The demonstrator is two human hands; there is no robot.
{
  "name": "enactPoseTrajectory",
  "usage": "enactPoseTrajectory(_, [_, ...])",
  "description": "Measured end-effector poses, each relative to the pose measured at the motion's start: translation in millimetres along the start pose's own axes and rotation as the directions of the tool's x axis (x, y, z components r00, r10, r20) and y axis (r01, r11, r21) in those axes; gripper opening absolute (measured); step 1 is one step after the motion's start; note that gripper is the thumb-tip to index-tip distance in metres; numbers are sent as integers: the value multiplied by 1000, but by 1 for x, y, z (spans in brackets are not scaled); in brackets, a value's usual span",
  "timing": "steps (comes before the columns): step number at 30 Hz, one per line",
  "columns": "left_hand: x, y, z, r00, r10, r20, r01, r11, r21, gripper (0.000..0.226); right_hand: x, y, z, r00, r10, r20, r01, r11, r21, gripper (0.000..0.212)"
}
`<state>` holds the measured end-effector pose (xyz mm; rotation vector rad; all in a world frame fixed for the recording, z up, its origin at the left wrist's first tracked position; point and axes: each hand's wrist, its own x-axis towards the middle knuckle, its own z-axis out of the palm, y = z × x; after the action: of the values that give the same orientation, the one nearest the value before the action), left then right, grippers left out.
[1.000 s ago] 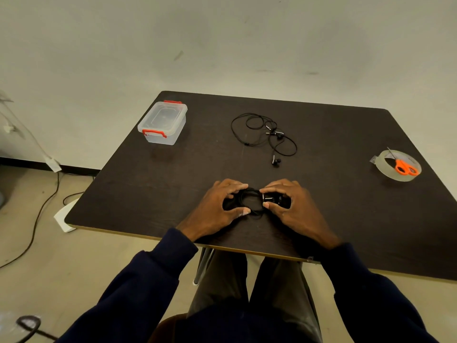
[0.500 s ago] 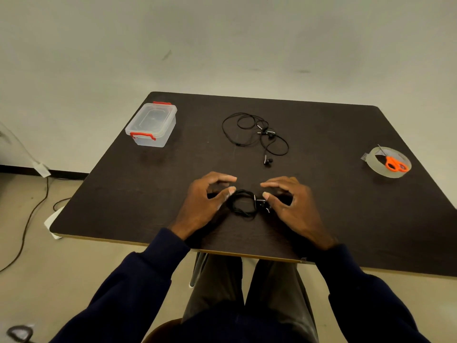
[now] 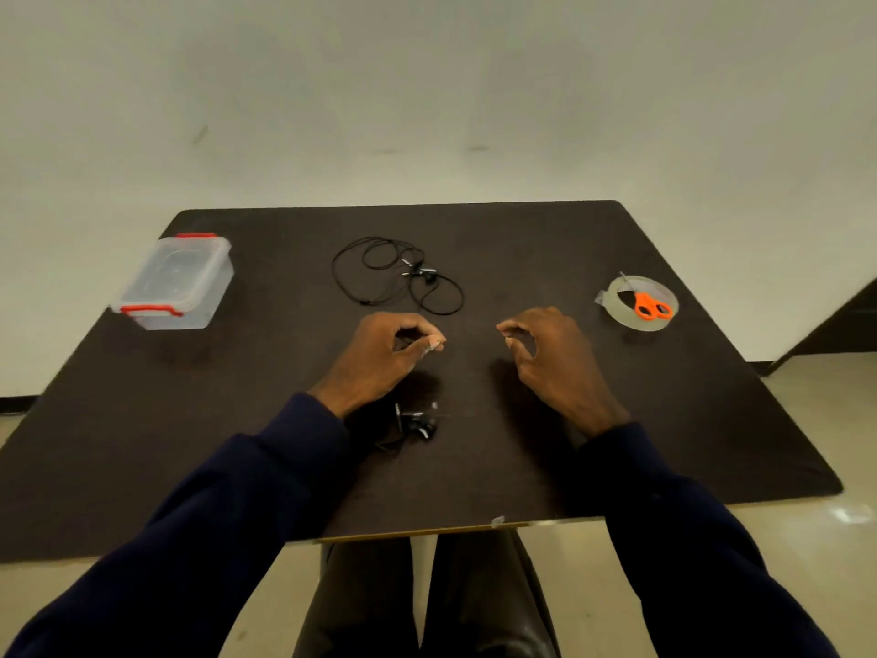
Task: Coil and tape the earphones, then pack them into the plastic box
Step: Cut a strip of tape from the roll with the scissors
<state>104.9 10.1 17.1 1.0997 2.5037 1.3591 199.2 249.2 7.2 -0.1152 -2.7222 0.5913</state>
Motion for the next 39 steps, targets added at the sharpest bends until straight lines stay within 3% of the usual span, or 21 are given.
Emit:
enactPoseTrajectory(4, [21, 3, 14, 999, 5, -46, -2, 999, 51, 8, 9, 25, -19, 986, 103, -133, -122, 982, -145, 28])
enactPoseTrajectory(7, [34, 10, 27, 998, 5, -58, -2, 999, 54, 8, 17, 48, -29, 942, 237, -238, -297, 918, -263, 33])
enactPoseTrajectory(11, [49, 17, 42, 1000, -18, -18, 19, 998, 52, 8, 28, 78, -36, 900, 402, -167, -435, 816, -380, 43])
enactPoseTrajectory(15, [60, 19, 48, 999, -43, 21, 42, 998, 51, 8, 35, 84, -34, 894, 423, -148, -444, 788, -426, 34])
enactPoseTrajectory(18, [62, 18, 49, 998, -53, 33, 51, 997, 61, 8, 36, 84, -35, 898, 412, -158, -440, 820, -365, 25])
enactPoseTrajectory(23, [60, 11, 44, 996, -78, 32, 75, 995, 63, 8, 28, 58, -31, 935, 343, -87, -353, 901, -253, 35])
enactPoseTrajectory(30, [40, -3, 22, 987, -158, -22, 159, 986, 49, 16, 10, -21, 5, 987, 92, 129, -72, 986, -150, 43])
enactPoseTrajectory(36, [9, -17, 3, 972, -228, -50, 232, 969, 82, 41, 4, -45, 33, 989, -96, 111, 98, 995, -17, 32])
enactPoseTrajectory(39, [0, -23, 5, 960, -275, -59, 278, 959, 54, 44, 6, -45, 30, 994, -109, 15, 108, 993, 43, 35])
